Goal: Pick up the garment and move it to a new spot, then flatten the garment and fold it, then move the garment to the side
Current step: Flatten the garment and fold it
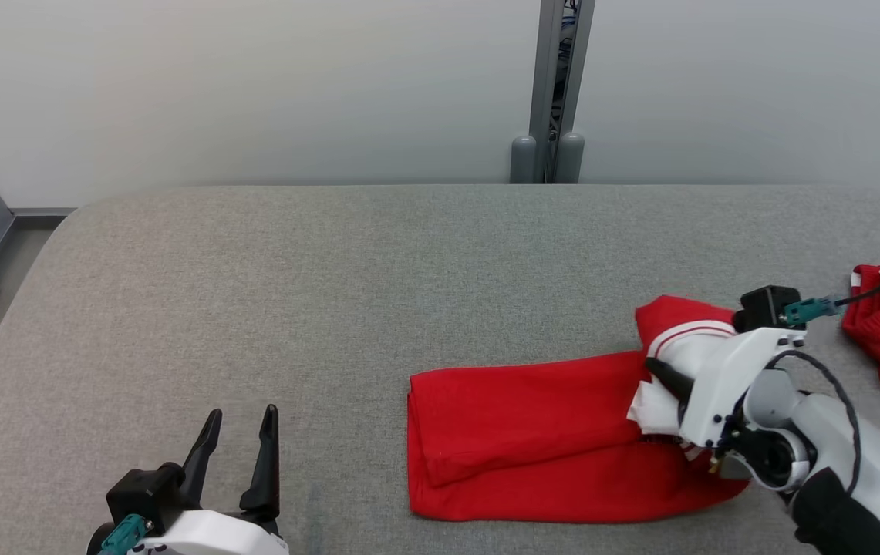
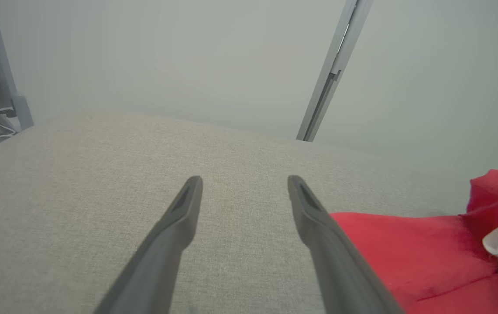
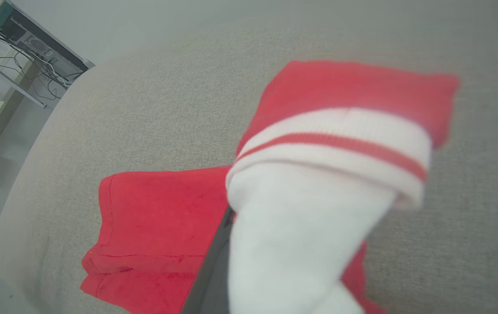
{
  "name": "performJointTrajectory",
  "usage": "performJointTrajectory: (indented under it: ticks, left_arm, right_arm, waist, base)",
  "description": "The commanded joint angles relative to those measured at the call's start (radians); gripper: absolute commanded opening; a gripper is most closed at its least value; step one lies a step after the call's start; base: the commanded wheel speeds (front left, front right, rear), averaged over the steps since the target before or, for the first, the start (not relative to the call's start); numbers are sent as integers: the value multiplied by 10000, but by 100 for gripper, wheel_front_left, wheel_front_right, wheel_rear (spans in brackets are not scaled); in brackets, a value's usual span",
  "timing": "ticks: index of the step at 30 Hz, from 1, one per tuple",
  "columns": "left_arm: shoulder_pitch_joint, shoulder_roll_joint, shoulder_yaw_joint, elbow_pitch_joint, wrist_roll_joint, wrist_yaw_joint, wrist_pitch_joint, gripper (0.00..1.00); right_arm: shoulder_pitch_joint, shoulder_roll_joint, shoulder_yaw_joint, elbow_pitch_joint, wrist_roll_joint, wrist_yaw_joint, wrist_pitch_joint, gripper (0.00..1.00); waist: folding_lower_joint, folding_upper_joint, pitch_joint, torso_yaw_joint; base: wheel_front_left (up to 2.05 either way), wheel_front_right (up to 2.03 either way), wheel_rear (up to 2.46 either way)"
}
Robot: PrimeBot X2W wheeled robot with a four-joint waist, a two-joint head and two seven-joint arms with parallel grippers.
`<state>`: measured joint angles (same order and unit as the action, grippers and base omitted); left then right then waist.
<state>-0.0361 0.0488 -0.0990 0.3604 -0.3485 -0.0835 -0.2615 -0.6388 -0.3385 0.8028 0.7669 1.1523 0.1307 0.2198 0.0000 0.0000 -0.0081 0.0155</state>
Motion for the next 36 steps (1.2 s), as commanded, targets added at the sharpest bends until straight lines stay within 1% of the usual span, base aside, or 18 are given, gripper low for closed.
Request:
performJointTrajectory:
  ticks: [1, 8, 13, 19, 25, 31, 34, 36]
  left_arm:
    - [36, 43, 61, -7, 32, 12, -36, 100]
    - [-30, 43, 154, 55, 122, -70, -36, 100]
    - [-85, 43, 109, 92, 117, -111, -36, 100]
    - [-131, 43, 85, 138, 95, -118, -36, 100]
    - [-157, 43, 26, 188, 44, -119, -36, 100]
    - [-164, 43, -25, 203, 12, -90, -36, 100]
    - [-164, 43, -41, 204, 11, -88, -36, 100]
    - [-168, 43, -55, 208, 12, -93, -36, 100]
  right_arm:
    - [164, 143, -127, -10, -114, 5, 24, 0]
    - [415, 1141, -599, 159, -495, 5, 94, 0]
    - [450, 1765, -998, 496, -733, 5, 31, 0]
    - [232, 2326, -1345, 1032, -1023, 5, -51, 0]
    - [86, 2684, -1524, 1419, -1252, 5, -157, 0]
    - [4, 2832, -1569, 1561, -1307, 5, -205, 0]
    - [103, 2868, -1474, 1512, -1237, 5, -145, 0]
    - [257, 2880, -1332, 1244, -1028, 5, -83, 0]
  waist:
    - [0, 0, -5, 20]
    - [0, 0, 36, 133]
    - [0, 0, 123, 335]
    - [0, 0, 251, 653]
    - [0, 0, 372, 980]
    - [0, 0, 448, 1184]
    - [0, 0, 478, 1261]
    - [0, 0, 488, 1309]
  base:
    - [0, 0, 0]
    - [0, 0, 0]
    - [0, 0, 0]
    - [0, 0, 0]
    - [0, 0, 0]
    - [0, 0, 0]
    - [0, 0, 0]
    - [0, 0, 0]
